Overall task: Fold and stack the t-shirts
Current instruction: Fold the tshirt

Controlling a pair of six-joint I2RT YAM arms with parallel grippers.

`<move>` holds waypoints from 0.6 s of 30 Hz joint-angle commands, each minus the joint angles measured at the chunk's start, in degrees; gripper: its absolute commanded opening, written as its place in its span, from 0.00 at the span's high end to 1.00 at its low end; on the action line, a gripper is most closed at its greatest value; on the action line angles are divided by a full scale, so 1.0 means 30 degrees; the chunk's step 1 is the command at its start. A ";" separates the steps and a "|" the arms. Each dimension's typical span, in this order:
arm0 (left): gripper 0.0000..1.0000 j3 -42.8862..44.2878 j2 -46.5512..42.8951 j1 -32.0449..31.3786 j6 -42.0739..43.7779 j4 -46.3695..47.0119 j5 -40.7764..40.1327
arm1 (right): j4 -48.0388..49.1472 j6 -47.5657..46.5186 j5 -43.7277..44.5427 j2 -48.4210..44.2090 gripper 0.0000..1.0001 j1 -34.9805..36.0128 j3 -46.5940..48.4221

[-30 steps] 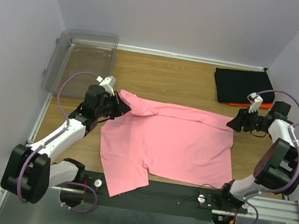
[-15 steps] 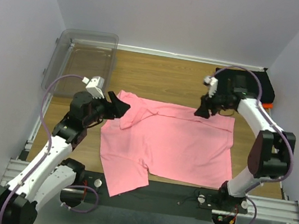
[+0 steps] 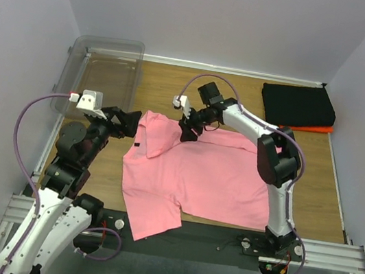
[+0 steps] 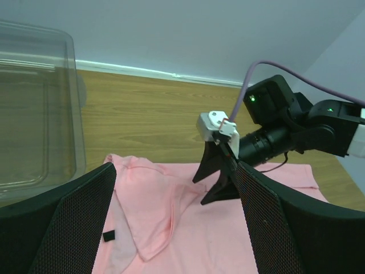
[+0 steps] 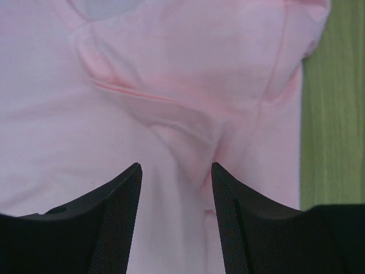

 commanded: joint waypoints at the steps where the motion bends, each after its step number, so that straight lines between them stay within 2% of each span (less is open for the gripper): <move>1: 0.07 -0.0445 -0.1397 0.0055 0.0825 -0.0458 -0.0692 | 0.1157 0.1515 0.2548 0.1546 0.41 -0.0060 0.1846; 6: 0.06 -0.0563 -0.1898 0.0054 0.0738 -0.0486 -0.0984 | 0.1276 0.2482 0.2964 0.2926 0.41 0.0204 0.3807; 18: 0.06 -0.0621 -0.1605 0.0083 0.0708 -0.0457 -0.0897 | 0.1218 0.3039 0.2290 0.3514 0.51 0.0760 0.3548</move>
